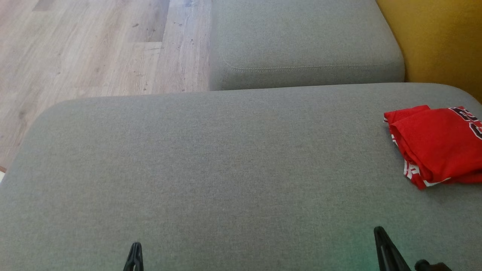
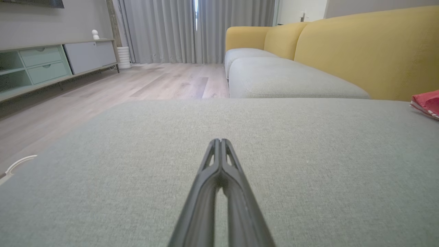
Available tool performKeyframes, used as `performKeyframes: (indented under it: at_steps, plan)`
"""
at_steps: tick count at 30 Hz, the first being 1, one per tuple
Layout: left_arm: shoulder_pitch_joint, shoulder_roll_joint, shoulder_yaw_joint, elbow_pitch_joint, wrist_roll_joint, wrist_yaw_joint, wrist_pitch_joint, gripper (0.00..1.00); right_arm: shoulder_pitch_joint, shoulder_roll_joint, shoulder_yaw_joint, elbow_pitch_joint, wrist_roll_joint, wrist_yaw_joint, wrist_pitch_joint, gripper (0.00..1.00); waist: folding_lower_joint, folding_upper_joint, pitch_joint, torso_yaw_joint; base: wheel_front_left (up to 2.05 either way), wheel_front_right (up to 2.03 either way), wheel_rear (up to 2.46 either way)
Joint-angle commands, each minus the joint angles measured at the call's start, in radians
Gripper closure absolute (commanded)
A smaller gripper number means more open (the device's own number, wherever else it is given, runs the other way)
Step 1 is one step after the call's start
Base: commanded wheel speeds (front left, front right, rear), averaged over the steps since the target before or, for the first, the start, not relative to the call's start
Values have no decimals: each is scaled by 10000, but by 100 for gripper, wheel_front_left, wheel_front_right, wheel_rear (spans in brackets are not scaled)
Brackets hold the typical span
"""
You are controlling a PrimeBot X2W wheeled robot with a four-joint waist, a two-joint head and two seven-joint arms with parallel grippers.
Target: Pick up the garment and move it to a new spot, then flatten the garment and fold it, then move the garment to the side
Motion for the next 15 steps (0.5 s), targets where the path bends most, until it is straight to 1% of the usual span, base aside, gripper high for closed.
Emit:
performKeyframes:
  at_steps: [1,15]
  plan:
    - [-72,5,8,-187,-146,-8,17,100,-72,-7,-7,-189,149,1,8,100,0,-1,8,-3,0,0,0]
    - [-570,113,150,0,-2097,-239,345,100,-590,-133,-57,-2,2111,9,324,100,0,-1,128,-64,0,0,0]
